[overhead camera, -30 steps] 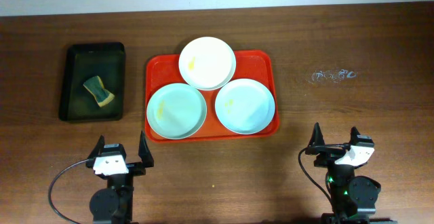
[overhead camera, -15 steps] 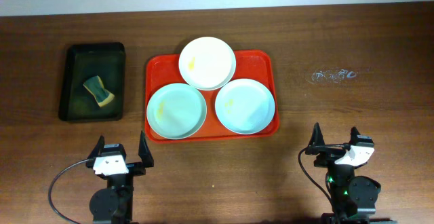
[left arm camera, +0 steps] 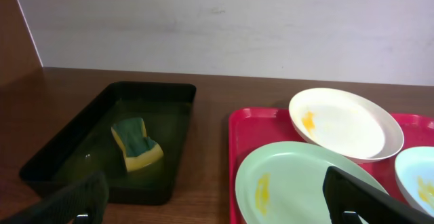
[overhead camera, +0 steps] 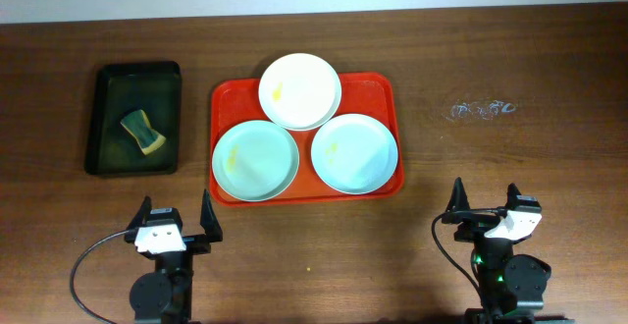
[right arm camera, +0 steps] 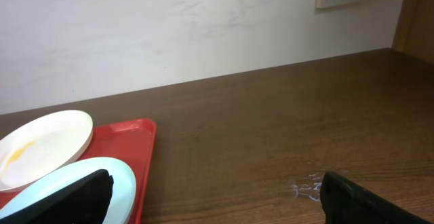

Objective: Clean dirty plates on tray and stack at the side

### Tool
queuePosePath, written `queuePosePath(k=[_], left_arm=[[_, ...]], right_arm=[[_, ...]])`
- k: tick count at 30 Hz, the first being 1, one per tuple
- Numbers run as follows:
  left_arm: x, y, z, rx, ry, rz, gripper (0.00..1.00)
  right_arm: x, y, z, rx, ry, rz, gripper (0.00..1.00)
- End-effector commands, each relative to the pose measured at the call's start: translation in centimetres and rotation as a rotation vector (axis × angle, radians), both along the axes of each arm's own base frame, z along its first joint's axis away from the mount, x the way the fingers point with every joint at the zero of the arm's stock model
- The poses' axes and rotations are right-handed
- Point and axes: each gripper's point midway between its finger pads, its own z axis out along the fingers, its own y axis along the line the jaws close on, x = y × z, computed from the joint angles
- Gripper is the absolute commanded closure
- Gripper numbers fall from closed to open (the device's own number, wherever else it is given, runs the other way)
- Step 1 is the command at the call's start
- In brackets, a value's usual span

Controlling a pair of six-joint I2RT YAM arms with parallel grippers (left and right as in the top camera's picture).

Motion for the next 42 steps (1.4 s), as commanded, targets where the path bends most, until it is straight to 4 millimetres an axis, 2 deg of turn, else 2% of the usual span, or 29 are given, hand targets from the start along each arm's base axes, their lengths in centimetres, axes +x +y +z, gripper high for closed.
queuePosePath(k=[1, 29, 30, 31, 32, 33, 34, 35, 37, 39, 41, 42], left_arm=[[0.0, -0.1, -0.2, 0.015, 0.002, -0.009, 0.01], [0.0, -0.4, 0.0, 0.005, -0.008, -0.024, 0.01], [0.1, -2.3, 1.0, -0.069, -0.050, -0.128, 0.01], [-1.0, -7.2, 2.9, -0.244, -0.092, -0.419, 0.01], [-2.8, -10.7, 3.7, -0.364, -0.066, -0.648, 0.01], [-5.0, -13.2, 4.5, -0.447, -0.031, -0.842, 0.01], [-6.0, -13.9, 6.3, -0.458, -0.078, -0.920, 0.01], [-6.8, -14.1, 7.9, -0.441, -0.144, -0.959, 0.01], [-9.1, -14.1, 12.5, -0.318, -0.391, -1.016, 0.01], [-11.3, -12.2, 18.0, -0.220, -0.699, -0.918, 0.01], [-10.3, -10.5, 20.3, -0.183, -0.745, -0.768, 0.01], [-8.8, -9.5, 21.3, -0.148, -0.685, -0.664, 0.01]], right_arm=[[0.0, 0.2, -0.4, 0.000, 0.006, 0.007, 0.01], [0.0, 0.2, -0.4, 0.000, 0.007, 0.007, 0.01], [0.0, 0.2, -0.4, 0.000, 0.006, 0.007, 0.01], [0.0, 0.2, -0.4, 0.000, 0.006, 0.006, 0.01], [0.0, 0.2, -0.4, 0.000, 0.006, 0.007, 0.01], [0.0, 0.2, -0.4, 0.000, 0.006, 0.007, 0.01], [0.0, 0.2, -0.4, 0.000, 0.006, 0.007, 0.01], [0.0, 0.2, -0.4, 0.000, 0.006, 0.007, 0.01], [0.0, 0.2, -0.4, 0.000, 0.006, 0.007, 0.01], [0.0, 0.2, -0.4, 0.000, 0.006, 0.007, 0.01], [0.0, 0.2, -0.4, 0.000, 0.006, 0.007, 0.02], [0.0, 0.2, -0.4, 0.000, 0.006, 0.006, 0.01]])
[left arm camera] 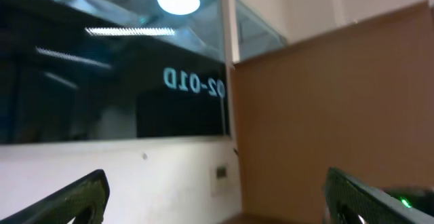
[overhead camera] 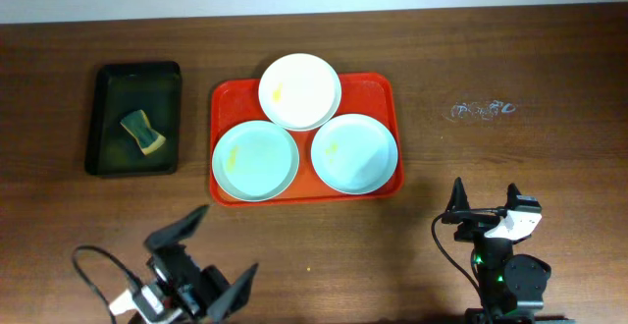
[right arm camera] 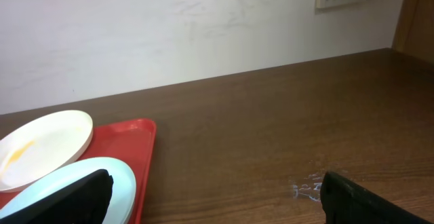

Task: Clean dirty plates on tray and stack at the side
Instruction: 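Reach the left gripper to the black tray and grasp the sponge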

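A red tray (overhead camera: pixel 378 86) holds three plates, each with a yellow smear: a white plate (overhead camera: pixel 299 90) at the back, a pale green plate (overhead camera: pixel 255 159) front left, and a light blue plate (overhead camera: pixel 354 153) front right. A yellow-green sponge (overhead camera: pixel 143 133) lies in the black bin (overhead camera: pixel 98 118). My left gripper (overhead camera: pixel 211 258) is open, empty and turned askew near the front edge. In its own view it (left arm camera: pixel 217 197) faces only wall and glass. My right gripper (overhead camera: pixel 484 201) is open and empty. Its view (right arm camera: pixel 213 197) shows the white plate (right arm camera: pixel 41 146) and blue plate (right arm camera: pixel 119 173).
White scuff marks (overhead camera: pixel 481 109) lie on the brown table right of the tray. A wall panel shows behind the table. The left wrist view holds a ceiling light (left arm camera: pixel 178 0) and a brown partition (left arm camera: pixel 339 108).
My left gripper stood level at the front left, facing the bin and tray. Now it is turned to the right and tipped up, so its camera sees wall and window. The right arm is unchanged.
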### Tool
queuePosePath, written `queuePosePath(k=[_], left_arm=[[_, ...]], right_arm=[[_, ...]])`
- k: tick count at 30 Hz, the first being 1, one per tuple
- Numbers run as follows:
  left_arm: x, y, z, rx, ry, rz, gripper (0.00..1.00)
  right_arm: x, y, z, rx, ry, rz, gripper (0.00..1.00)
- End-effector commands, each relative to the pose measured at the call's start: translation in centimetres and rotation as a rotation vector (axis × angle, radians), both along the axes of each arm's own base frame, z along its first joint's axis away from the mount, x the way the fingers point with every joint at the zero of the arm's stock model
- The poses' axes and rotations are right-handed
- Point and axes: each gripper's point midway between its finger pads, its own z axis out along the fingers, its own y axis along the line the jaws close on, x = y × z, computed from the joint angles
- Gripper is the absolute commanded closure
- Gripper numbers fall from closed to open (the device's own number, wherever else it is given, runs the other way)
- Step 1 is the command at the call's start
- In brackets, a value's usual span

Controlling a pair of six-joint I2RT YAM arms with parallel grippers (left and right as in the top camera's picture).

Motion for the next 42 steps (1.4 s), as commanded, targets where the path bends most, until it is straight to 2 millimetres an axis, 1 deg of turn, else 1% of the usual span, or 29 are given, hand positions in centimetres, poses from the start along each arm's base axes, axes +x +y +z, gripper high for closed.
queuePosePath(k=[1, 2, 4, 5, 6, 7, 8, 9, 10, 12, 13, 15, 16, 17, 19, 20, 22, 24, 25, 29, 32, 34, 36, 37, 38, 39, 40, 41, 42], left_arm=[[3.4, 3.2, 3.6, 0.016, 0.111, 0.299, 0.01], [5.6, 4.4, 3.6, 0.057, 0.271, 0.397, 0.01], [8.8, 4.7, 3.4, 0.250, 0.483, 0.468, 0.01], [9.9, 4.3, 3.4, 0.339, 0.539, 0.455, 0.01], [11.3, 2.9, 4.1, 0.464, 0.587, 0.372, 0.01], [12.3, 1.8, 4.7, 0.503, 0.653, 0.284, 0.01], [14.1, 2.4, 5.3, 0.523, 0.714, 0.313, 0.01], [15.6, 3.5, 5.7, 0.521, 0.755, 0.373, 0.01], [18.3, 6.6, 5.8, 0.431, 0.910, 0.533, 0.01], [21.1, 11.3, 4.6, 0.312, 1.131, 0.750, 0.01], [23.0, 13.8, 3.4, 0.285, 1.241, 0.832, 0.01], [25.8, 15.4, 0.8, 0.293, 1.334, 0.850, 0.01], [26.6, 15.7, -0.7, 0.303, 1.373, 0.852, 0.01], [27.6, 16.4, -3.2, 0.325, 1.442, 0.863, 0.01], [28.8, 18.2, -7.1, 0.357, 1.547, 0.911, 0.01], [29.4, 20.0, -9.5, 0.338, 1.613, 0.968, 0.01], [29.8, 22.6, -12.6, 0.245, 1.713, 1.049, 0.01], [30.4, 24.6, -16.2, 0.135, 1.810, 1.087, 0.01], [30.7, 25.3, -17.8, 0.131, 1.840, 1.093, 0.01], [31.4, 26.3, -23.3, 0.156, 1.944, 1.090, 0.01], [31.4, 26.1, -29.5, 0.200, 2.059, 1.060, 0.01], [31.3, 26.0, -32.0, 0.217, 2.104, 1.047, 0.01], [31.5, 25.6, -33.4, 0.212, 2.123, 1.016, 0.00], [31.7, 25.3, -33.6, 0.200, 2.122, 0.989, 0.05], [32.1, 24.9, -33.6, 0.184, 2.115, 0.962, 0.14], [32.2, 24.6, -33.6, 0.176, 2.115, 0.941, 0.28], [32.3, 24.4, -33.6, 0.170, 2.116, 0.926, 0.45], [32.3, 24.4, -33.6, 0.172, 2.117, 0.927, 0.84], [32.2, 24.5, -33.5, 0.171, 2.118, 0.928, 0.99]], right_arm=[[0.0, 0.2, -0.4, 0.000, 0.006, 0.007, 0.01], [0.0, 0.2, -0.4, 0.000, 0.006, 0.007, 0.02], [0.0, 0.2, -0.4, 0.000, 0.006, 0.007, 0.01], [0.0, 0.2, -0.4, 0.000, 0.006, 0.007, 0.02], [0.0, 0.2, -0.4, 0.000, 0.006, 0.007, 0.01], [0.0, 0.2, -0.4, 0.000, 0.006, 0.007, 0.01], [0.0, 0.2, -0.4, 0.000, 0.006, 0.007, 0.01], [0.0, 0.2, -0.4, 0.000, 0.006, 0.007, 0.01], [0.0, 0.2, -0.4, 0.000, 0.006, 0.007, 0.01], [0.0, 0.2, -0.4, 0.000, 0.006, 0.007, 0.01], [0.0, 0.2, -0.4, 0.000, 0.006, 0.007, 0.01], [0.0, 0.2, -0.4, 0.000, 0.006, 0.007, 0.01], [0.0, 0.2, -0.4, 0.000, 0.006, 0.007, 0.01], [0.0, 0.2, -0.4, 0.000, 0.006, 0.007, 0.02], [0.0, 0.2, -0.4, 0.000, 0.006, 0.007, 0.01], [0.0, 0.2, -0.4, 0.000, 0.006, 0.007, 0.01], [0.0, 0.2, -0.4, 0.000, 0.006, 0.007, 0.01], [0.0, 0.2, -0.4, 0.000, 0.006, 0.007, 0.01], [0.0, 0.2, -0.4, 0.000, 0.006, 0.007, 0.01], [0.0, 0.2, -0.4, 0.000, 0.006, 0.007, 0.01], [0.0, 0.2, -0.4, 0.000, 0.006, 0.007, 0.01], [0.0, 0.2, -0.4, 0.000, 0.006, 0.007, 0.02], [0.0, 0.2, -0.4, 0.000, 0.006, 0.007, 0.01], [0.0, 0.2, -0.4, 0.000, 0.006, 0.007, 0.01], [0.0, 0.2, -0.4, 0.000, 0.006, 0.007, 0.01], [0.0, 0.2, -0.4, 0.000, 0.006, 0.007, 0.01], [0.0, 0.2, -0.4, 0.000, 0.006, 0.007, 0.01], [0.0, 0.2, -0.4, 0.000, 0.006, 0.007, 0.01], [0.0, 0.2, -0.4, 0.000, 0.006, 0.007, 0.01]])
